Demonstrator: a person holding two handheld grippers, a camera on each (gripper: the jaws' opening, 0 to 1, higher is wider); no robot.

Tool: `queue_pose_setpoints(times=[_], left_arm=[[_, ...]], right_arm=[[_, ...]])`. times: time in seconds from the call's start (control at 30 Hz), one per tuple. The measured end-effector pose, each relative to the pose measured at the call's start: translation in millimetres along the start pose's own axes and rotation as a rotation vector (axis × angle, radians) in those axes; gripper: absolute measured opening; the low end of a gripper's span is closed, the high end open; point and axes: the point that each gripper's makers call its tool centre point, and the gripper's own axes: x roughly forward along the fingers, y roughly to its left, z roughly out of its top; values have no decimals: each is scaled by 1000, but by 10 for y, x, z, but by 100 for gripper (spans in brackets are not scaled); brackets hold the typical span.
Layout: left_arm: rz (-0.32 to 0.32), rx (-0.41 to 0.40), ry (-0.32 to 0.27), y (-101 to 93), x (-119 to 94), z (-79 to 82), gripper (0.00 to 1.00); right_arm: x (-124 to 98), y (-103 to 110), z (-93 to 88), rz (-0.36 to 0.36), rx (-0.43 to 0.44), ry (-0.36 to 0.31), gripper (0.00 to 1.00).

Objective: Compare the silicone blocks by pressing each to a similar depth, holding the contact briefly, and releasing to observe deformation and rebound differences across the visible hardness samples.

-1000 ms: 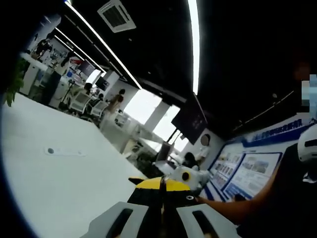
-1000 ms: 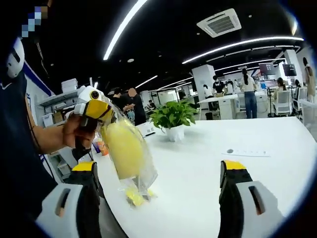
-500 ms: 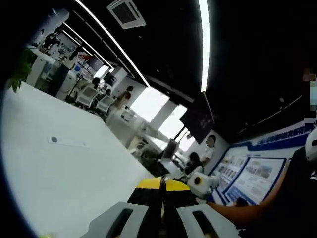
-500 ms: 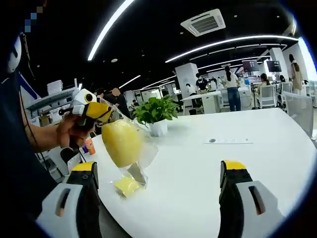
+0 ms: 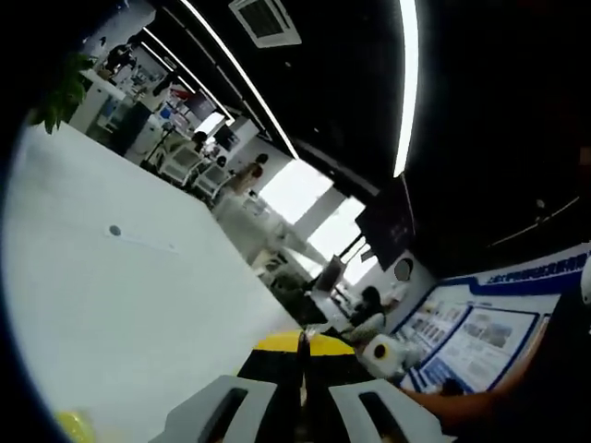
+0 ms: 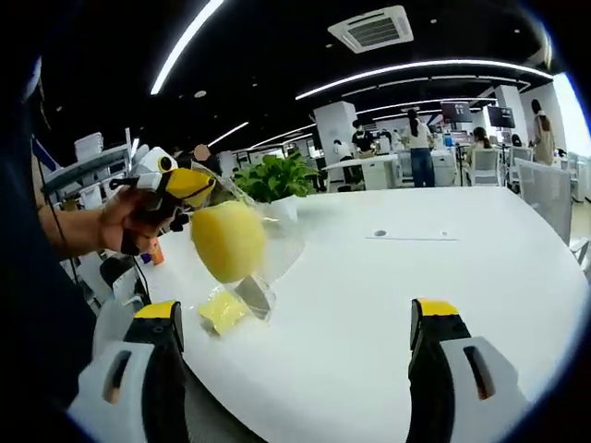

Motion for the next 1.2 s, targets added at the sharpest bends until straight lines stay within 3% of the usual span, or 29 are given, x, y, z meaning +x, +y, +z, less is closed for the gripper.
queue_pose_setpoints(times=[0.33,0.73,1.2], left_arm=[[30,-74,-11,207,48,-140,0],[70,-123,14,485,61,-453,0],[110,-202,27,725,115,-700,0]], right_arm=[[22,-13,-162,-18,-59,36,96],[-21,-45,-229,-34,-32,48,96],[-33,-4,-297,-31,-12,63,96]])
